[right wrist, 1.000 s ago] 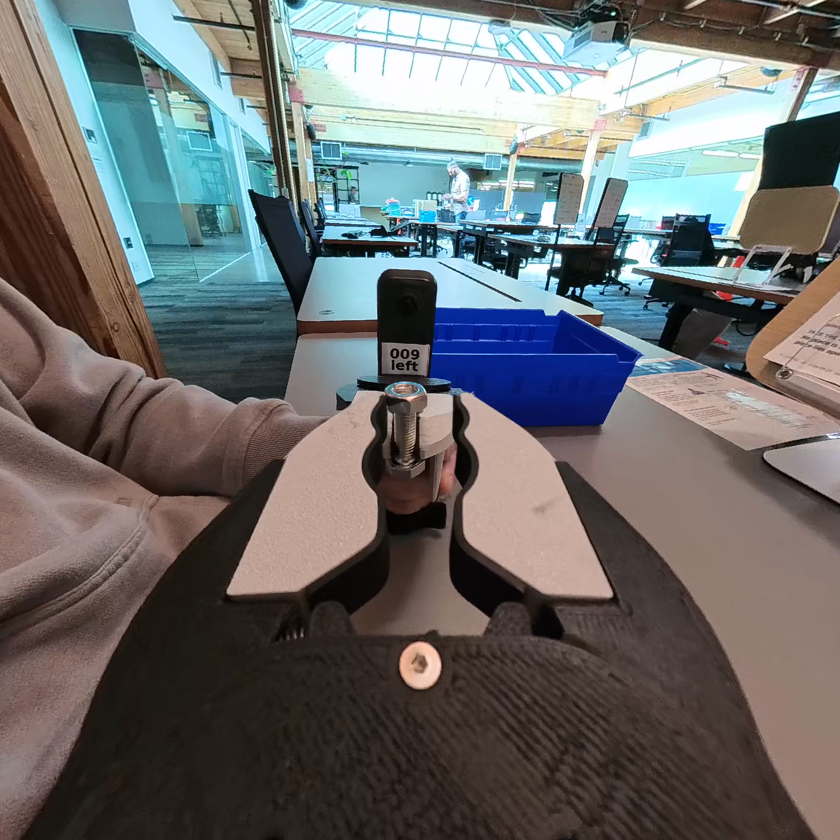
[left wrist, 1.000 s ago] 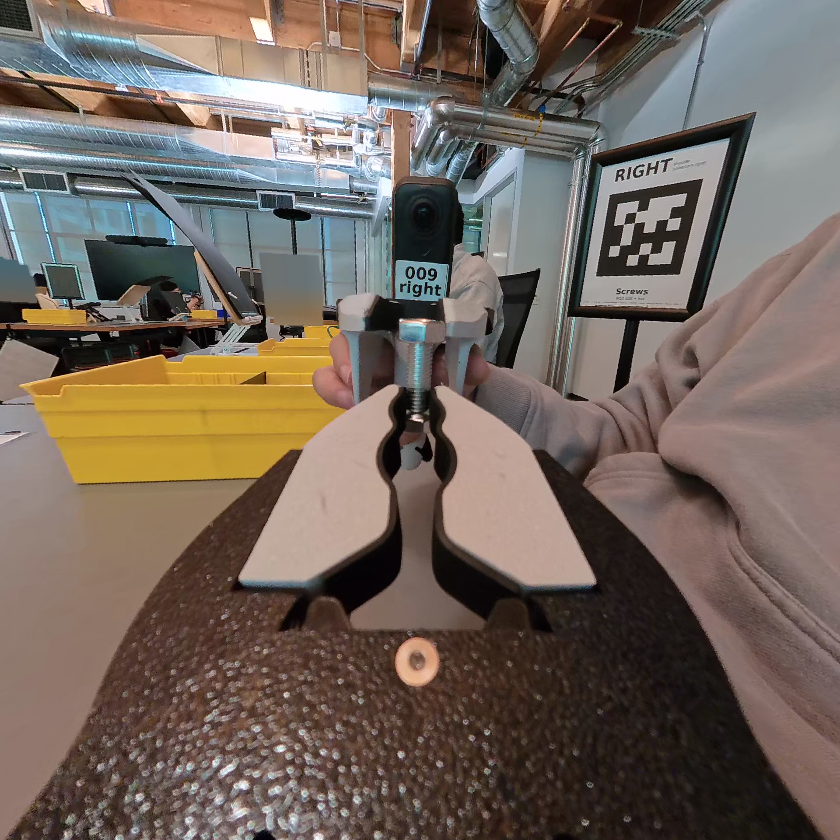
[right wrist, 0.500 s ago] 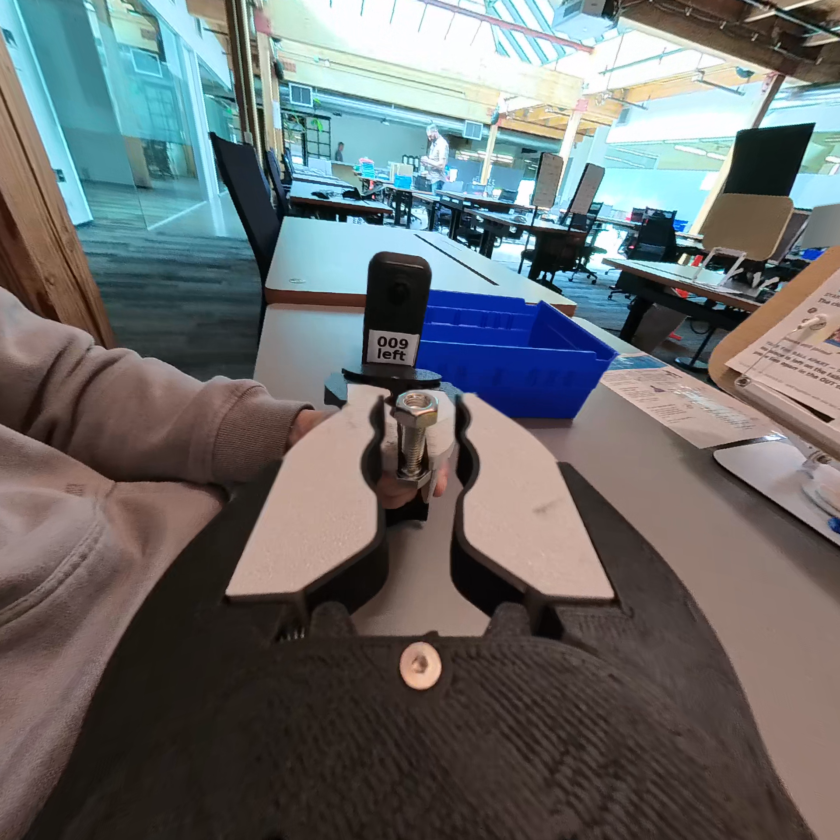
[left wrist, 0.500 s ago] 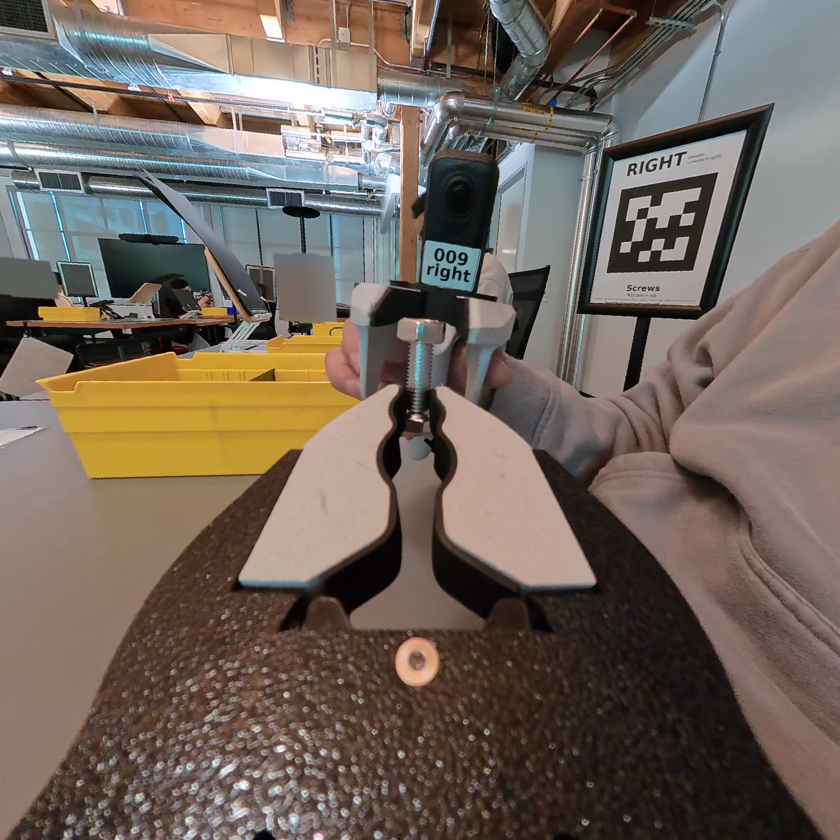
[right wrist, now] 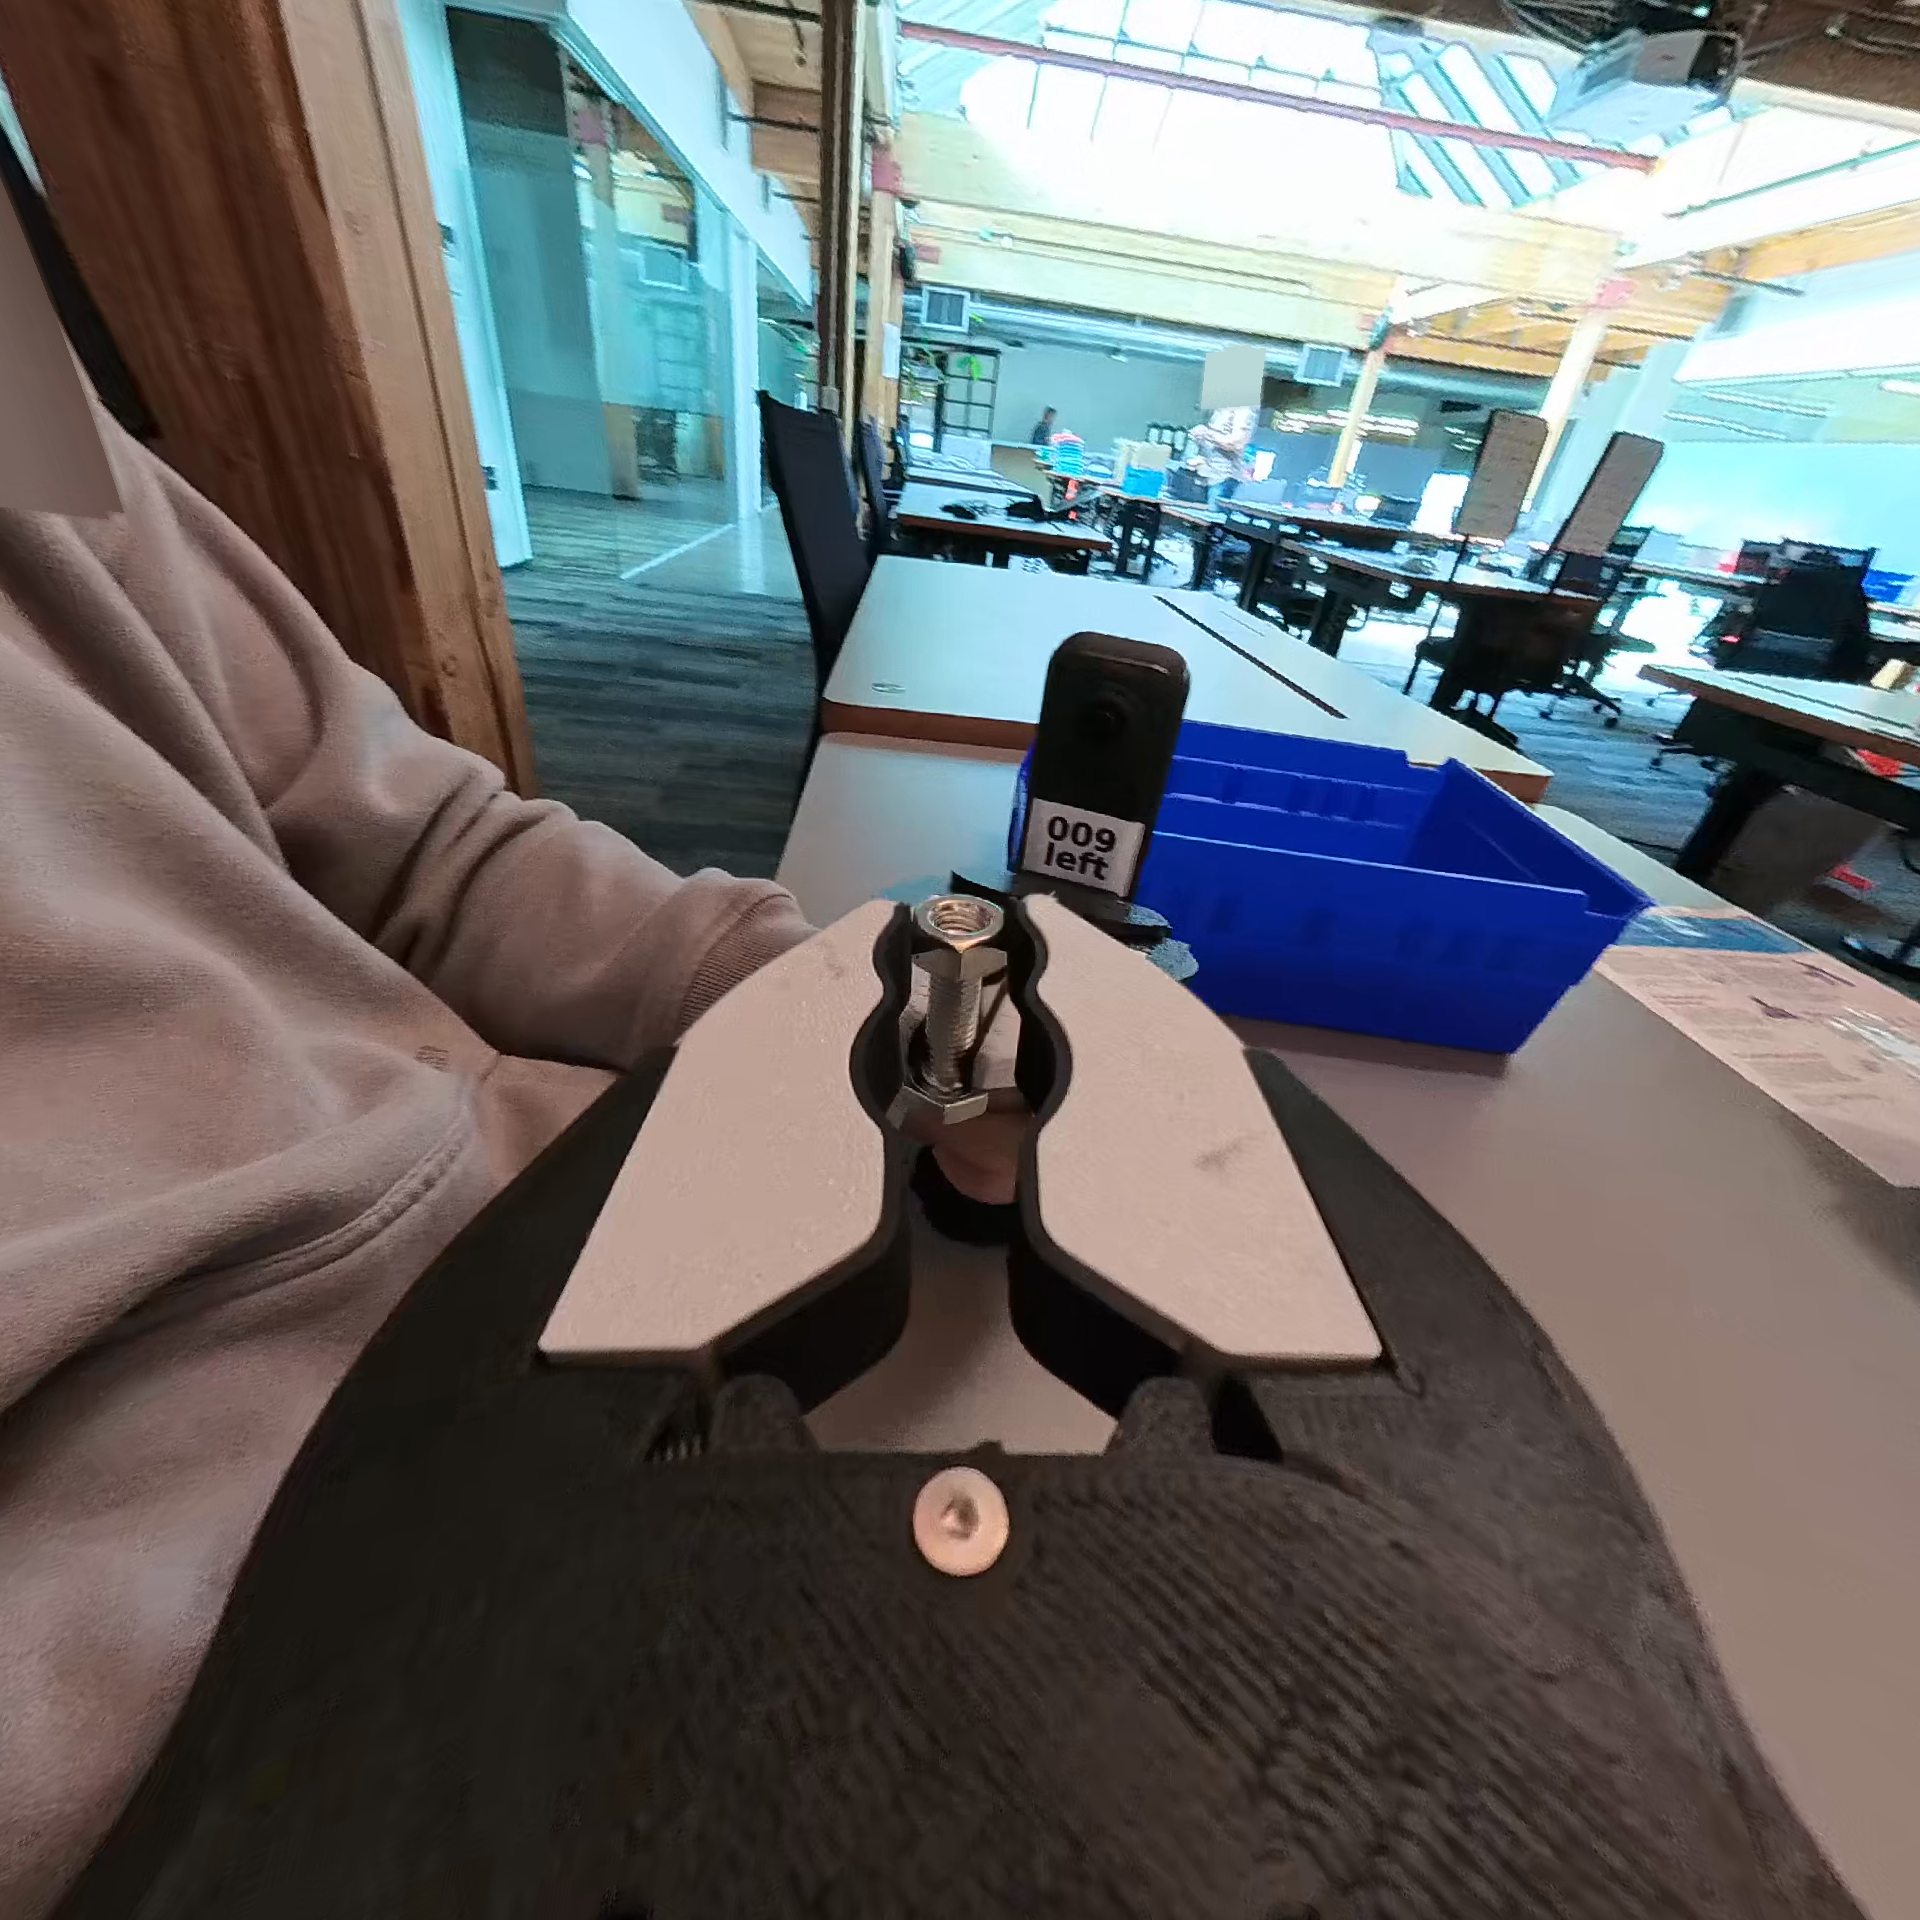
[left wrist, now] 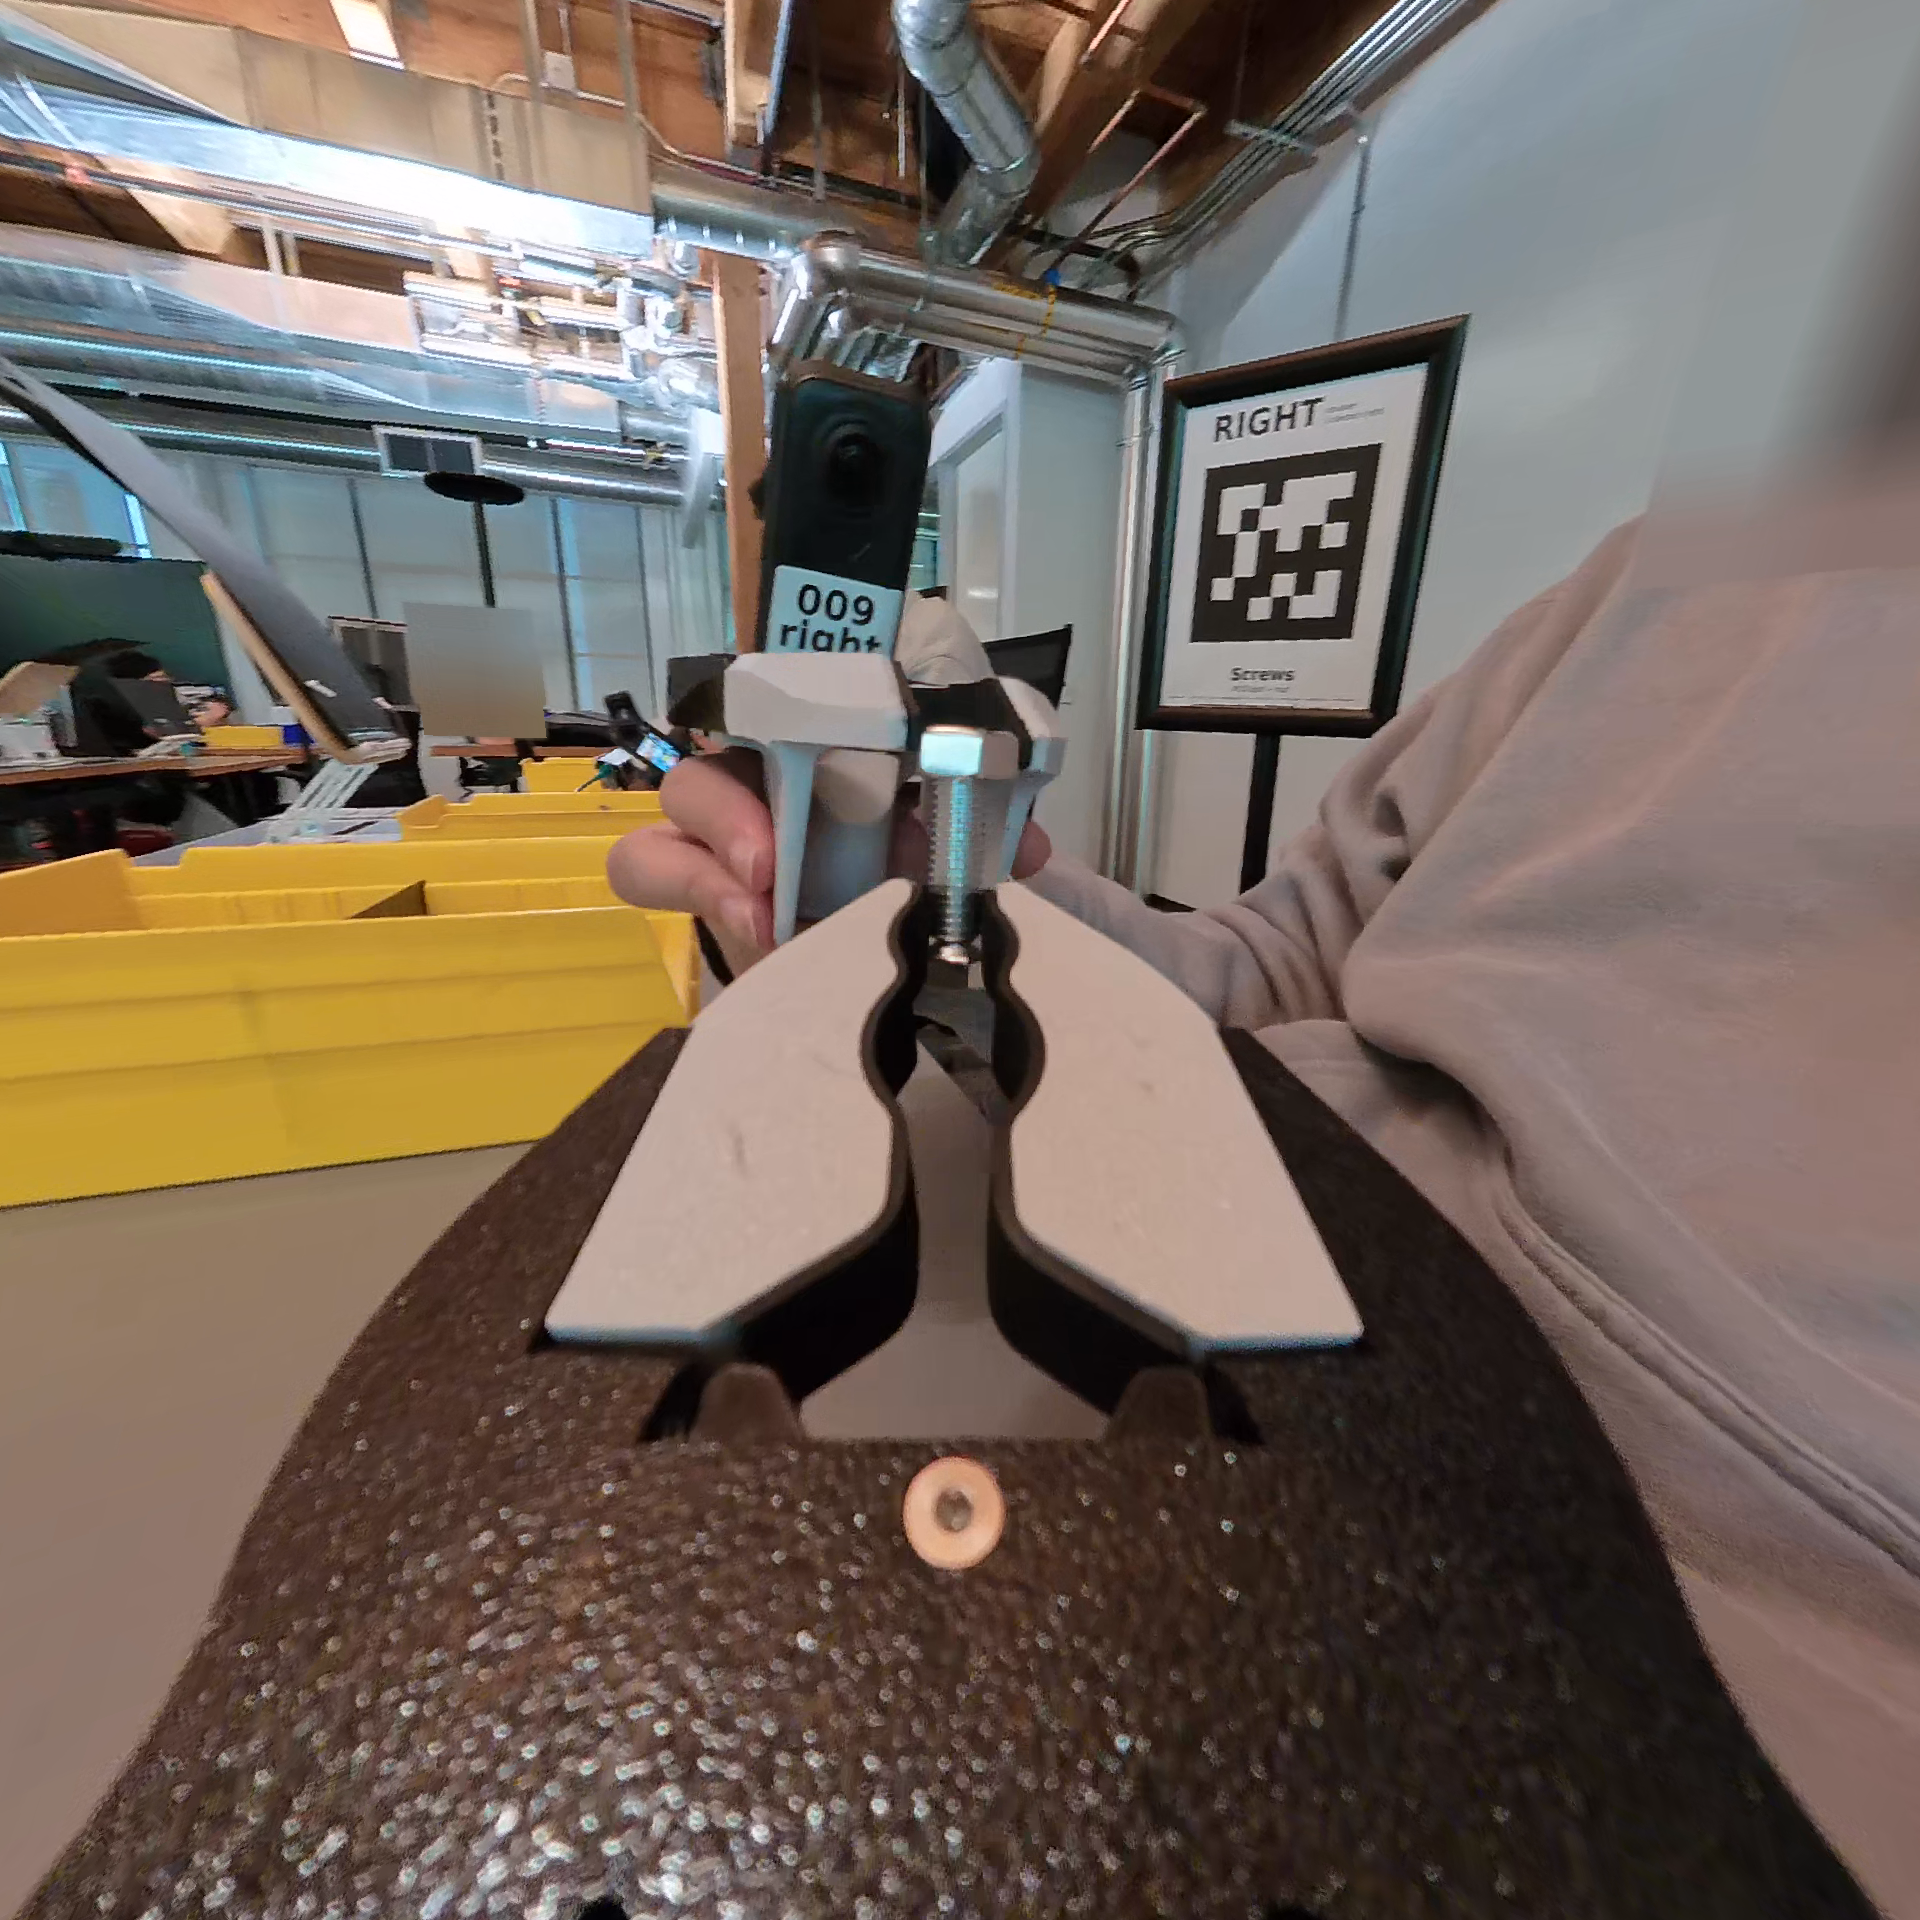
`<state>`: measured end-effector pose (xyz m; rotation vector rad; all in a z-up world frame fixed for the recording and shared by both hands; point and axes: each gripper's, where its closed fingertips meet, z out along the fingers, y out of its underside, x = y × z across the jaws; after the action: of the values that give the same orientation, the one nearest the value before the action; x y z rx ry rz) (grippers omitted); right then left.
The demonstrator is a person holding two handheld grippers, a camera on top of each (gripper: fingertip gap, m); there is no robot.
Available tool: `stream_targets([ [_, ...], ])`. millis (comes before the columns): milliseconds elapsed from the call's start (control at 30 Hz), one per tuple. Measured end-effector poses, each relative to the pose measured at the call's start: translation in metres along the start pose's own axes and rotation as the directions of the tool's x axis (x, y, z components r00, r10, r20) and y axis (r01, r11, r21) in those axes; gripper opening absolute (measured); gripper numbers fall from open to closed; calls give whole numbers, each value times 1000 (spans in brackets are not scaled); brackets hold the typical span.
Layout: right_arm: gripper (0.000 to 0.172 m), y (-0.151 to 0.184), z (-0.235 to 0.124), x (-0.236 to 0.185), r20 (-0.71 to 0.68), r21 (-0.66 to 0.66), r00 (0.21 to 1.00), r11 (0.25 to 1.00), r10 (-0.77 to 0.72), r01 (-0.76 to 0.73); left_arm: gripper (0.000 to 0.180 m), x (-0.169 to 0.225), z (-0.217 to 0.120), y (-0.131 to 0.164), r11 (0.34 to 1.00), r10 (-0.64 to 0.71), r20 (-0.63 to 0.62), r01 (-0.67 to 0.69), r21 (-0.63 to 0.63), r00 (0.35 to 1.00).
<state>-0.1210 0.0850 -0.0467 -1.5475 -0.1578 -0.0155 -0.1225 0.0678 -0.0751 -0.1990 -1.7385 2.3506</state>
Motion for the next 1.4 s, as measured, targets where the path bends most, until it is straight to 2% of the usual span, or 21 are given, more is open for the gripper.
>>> stream_targets([
  [67,17,0,-1,-2,17,6,1000,1000,5,-5,8,2,1,0,1000,-9,-16,9,-3,1000],
  [433,17,5,-4,7,-52,-9,999,1000,7,-8,8,-8,-1,4,999,17,59,-16,-28,998],
  [700,29,5,-9,16,-113,-10,994,1000,11,-13,8,-11,-3,2,1000,24,86,-22,-19,996],
  [867,28,2,-18,25,-161,6,987,1000,28,-28,8,-14,-4,1,999,31,105,-29,-17,994],
  [1033,36,0,-14,20,-156,-17,988,1000,10,-13,8,-17,-6,0,999,32,127,-31,-12,991],
  [1200,27,7,-9,20,-171,-73,985,997,-25,13,8,-17,-5,3,999,40,131,-36,-31,991],
  [1267,18,7,-7,16,-143,-77,989,997,-25,14,8,-18,-5,4,999,40,134,-35,-37,990],
  [1400,18,4,-7,12,-108,-76,993,996,-47,39,8,-12,-4,2,999,30,96,-28,-22,995],
])
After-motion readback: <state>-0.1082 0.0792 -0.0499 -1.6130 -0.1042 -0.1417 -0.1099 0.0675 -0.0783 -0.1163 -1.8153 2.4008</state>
